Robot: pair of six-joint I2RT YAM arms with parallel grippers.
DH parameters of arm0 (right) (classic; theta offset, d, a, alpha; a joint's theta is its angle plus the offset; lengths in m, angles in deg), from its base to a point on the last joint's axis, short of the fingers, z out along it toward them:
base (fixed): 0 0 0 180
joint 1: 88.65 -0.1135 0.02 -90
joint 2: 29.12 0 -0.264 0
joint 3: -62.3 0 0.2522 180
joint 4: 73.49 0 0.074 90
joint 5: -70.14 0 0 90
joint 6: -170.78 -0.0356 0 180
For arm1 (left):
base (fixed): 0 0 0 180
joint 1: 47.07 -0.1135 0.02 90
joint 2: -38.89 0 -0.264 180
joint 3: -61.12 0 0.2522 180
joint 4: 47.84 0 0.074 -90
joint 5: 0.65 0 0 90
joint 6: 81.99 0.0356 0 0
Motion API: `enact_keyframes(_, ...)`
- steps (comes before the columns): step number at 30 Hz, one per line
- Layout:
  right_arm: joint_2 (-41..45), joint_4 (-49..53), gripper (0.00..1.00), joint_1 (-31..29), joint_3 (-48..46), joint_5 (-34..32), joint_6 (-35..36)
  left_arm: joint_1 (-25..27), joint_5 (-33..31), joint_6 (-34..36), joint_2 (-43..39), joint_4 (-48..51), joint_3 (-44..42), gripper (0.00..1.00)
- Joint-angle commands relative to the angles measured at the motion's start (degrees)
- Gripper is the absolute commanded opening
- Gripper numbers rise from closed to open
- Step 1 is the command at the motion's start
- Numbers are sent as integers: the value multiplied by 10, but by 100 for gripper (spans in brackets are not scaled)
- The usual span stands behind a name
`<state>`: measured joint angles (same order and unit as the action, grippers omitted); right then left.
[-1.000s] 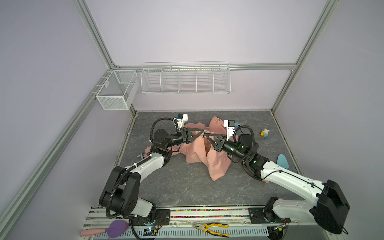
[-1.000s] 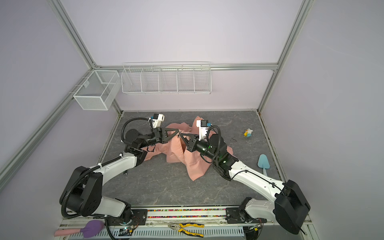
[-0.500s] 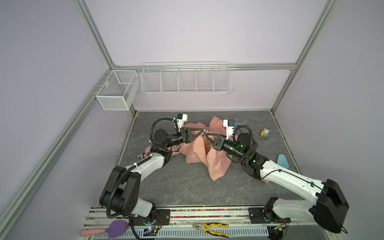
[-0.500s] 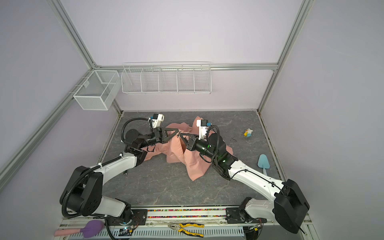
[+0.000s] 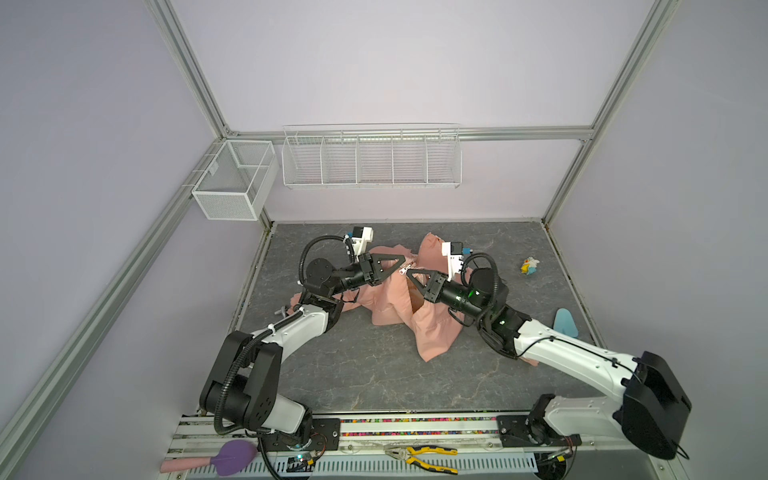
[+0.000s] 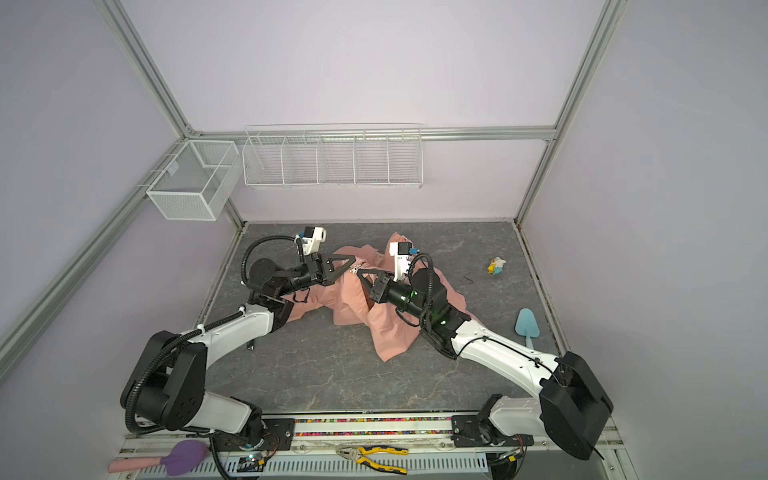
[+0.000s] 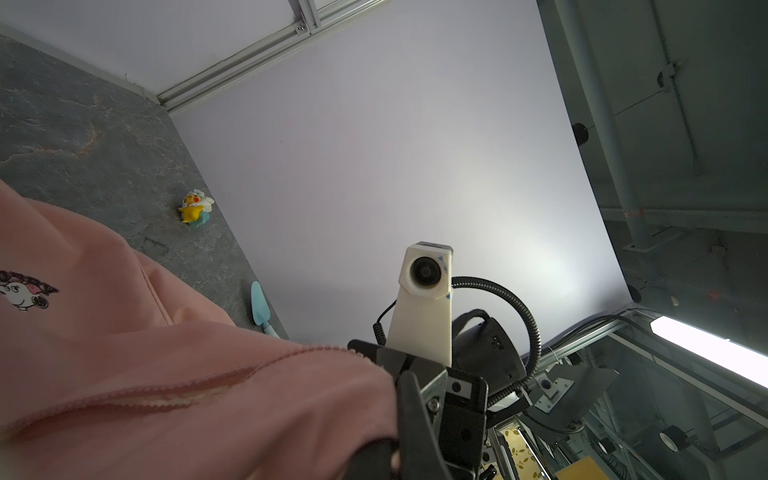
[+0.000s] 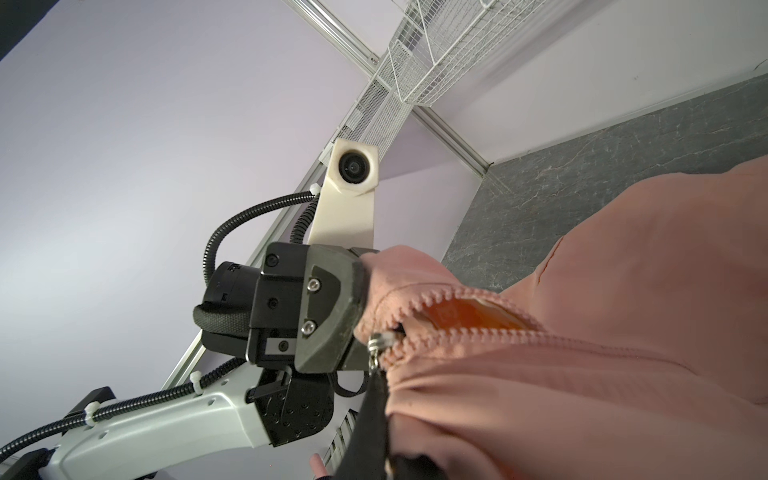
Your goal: Zip up the jacket
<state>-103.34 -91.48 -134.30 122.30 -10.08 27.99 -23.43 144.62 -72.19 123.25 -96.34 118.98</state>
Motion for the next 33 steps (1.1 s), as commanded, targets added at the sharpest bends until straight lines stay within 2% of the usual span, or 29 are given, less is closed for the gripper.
enact_keyframes(1,-22,88,6,-27,-28,58,-8,-1,-57,-13,-15,-71,27,0)
enact_keyframes(11,-25,45,6,-27,-28,63,-38,-1,-55,-8,-14,-63,16,0)
enact_keyframes(18,26,93,6,-15,-22,44,-47,-1,-49,-10,-13,-54,3,0)
enact_keyframes(20,34,105,6,-9,-21,37,-50,-1,-51,-13,-15,-53,-3,8)
enact_keyframes(25,28,104,6,0,-12,36,-59,0,-55,-29,-16,-66,-14,20)
enact_keyframes(33,13,83,6,1,4,42,-67,10,-53,-24,-20,-44,-33,25)
